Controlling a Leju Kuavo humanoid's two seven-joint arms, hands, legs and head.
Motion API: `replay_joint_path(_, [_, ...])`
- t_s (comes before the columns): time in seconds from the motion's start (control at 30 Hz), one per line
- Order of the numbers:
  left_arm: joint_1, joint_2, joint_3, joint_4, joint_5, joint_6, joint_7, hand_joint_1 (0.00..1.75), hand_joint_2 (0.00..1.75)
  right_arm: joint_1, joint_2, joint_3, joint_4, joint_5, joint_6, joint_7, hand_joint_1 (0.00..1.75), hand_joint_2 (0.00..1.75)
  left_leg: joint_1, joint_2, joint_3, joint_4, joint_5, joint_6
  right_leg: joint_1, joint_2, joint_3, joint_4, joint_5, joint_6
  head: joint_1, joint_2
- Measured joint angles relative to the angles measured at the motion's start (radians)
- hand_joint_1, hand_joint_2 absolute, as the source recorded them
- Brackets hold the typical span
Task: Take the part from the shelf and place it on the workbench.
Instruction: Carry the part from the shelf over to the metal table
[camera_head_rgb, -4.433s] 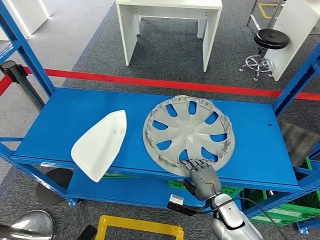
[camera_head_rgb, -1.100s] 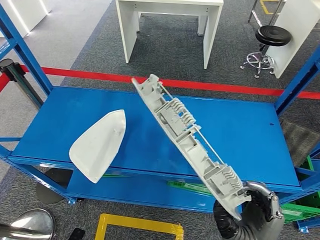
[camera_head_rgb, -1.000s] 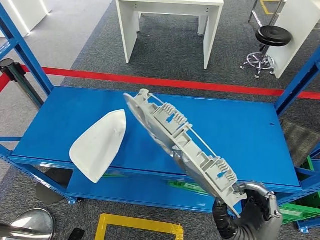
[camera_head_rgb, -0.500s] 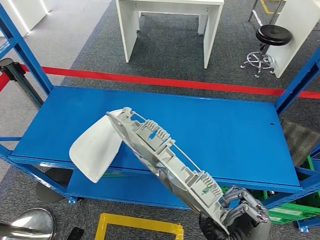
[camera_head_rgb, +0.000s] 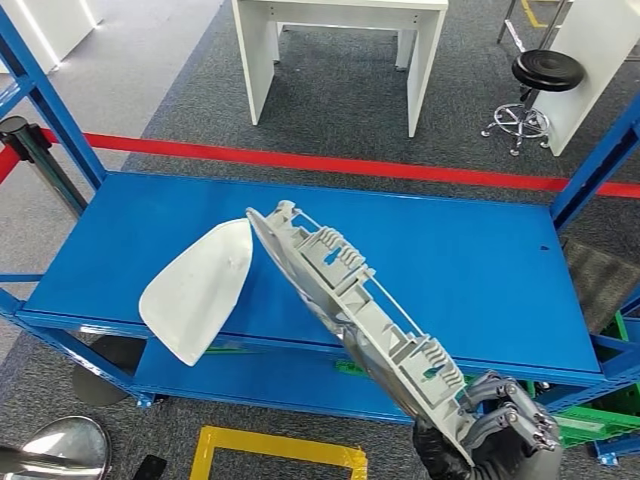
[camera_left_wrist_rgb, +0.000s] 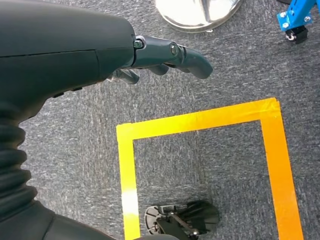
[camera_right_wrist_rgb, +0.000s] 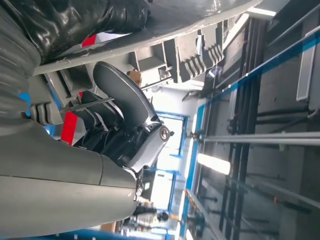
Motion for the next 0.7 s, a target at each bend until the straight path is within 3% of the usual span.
replay_joint_path(0.17, [0.000,-0.001,0.012,0.000,-0.001,-0.002,-0.002,0.00,1.75,0.020,0.036,-0.045,-0.014,0.051,0.000,0.000,1.75,1.75,0.000,0.000,0.000,0.000,0.000,0.000,0.000,0.000,0.000,0.000,0.000,0.000,0.000,0.000])
replay_joint_path(0.3, [0.000,-0.002,0.032,0.000,0.015,-0.053,-0.042,0.00,0.00,0.036,0.078,-0.097,-0.042,0.110,-0.001,0.001,1.75,1.75,0.000,0.000,0.000,0.000,0.000,0.000,0.000,0.000,0.000,0.000,0.000,0.000,0.000,0.000])
replay_joint_path(0.5, [0.001,-0.005,0.061,0.000,0.031,-0.135,-0.134,0.00,0.00,0.057,0.147,-0.154,-0.096,0.169,-0.003,0.003,1.75,1.75,0.000,0.000,0.000,0.000,0.000,0.000,0.000,0.000,0.000,0.000,0.000,0.000,0.000,0.000])
replay_joint_path(0.7, [0.002,-0.006,0.078,0.000,0.030,-0.155,-0.155,0.00,0.00,0.075,0.193,-0.186,-0.135,0.188,-0.003,0.003,1.75,1.75,0.000,0.000,0.000,0.000,0.000,0.000,0.000,0.000,0.000,0.000,0.000,0.000,0.001,0.000])
